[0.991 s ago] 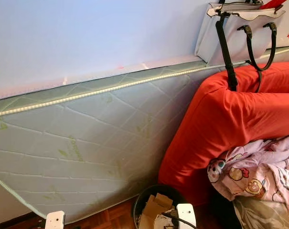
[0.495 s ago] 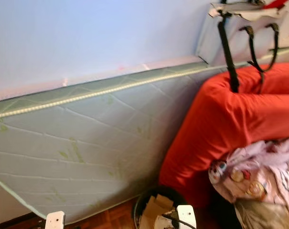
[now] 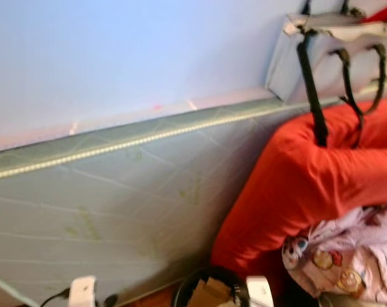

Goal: Clean up the room

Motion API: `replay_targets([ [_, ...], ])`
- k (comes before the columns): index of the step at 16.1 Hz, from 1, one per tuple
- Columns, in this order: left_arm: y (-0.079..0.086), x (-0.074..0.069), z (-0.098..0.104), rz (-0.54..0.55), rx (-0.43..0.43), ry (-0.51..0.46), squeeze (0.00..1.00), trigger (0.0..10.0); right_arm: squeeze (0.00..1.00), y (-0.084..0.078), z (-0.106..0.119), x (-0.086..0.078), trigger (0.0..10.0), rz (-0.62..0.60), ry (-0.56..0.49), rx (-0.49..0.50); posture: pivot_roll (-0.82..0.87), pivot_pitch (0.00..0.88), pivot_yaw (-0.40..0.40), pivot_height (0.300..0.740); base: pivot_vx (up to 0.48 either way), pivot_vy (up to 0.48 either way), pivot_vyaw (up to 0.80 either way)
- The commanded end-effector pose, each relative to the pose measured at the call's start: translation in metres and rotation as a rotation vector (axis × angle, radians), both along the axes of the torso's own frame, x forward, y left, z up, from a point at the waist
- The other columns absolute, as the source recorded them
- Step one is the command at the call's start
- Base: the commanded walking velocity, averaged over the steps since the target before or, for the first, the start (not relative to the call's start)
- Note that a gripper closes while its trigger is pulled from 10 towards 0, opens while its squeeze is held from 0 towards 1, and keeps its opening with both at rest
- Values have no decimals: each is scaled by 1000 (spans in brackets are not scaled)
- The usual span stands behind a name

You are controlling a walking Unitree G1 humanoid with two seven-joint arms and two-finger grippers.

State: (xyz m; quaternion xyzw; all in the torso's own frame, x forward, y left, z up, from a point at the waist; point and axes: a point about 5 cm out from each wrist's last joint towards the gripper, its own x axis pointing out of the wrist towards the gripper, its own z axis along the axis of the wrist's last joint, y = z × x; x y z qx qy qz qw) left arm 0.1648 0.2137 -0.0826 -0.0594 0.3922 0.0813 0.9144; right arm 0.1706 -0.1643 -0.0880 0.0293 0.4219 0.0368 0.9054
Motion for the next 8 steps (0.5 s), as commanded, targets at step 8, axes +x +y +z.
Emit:
replay_targets([
  [8, -1, 3, 6, -22, -52, -125, 0, 10000, 0, 6, 2, 1, 10000, 10, -56, 47, 47, 0, -64, 740, 0, 0, 0],
])
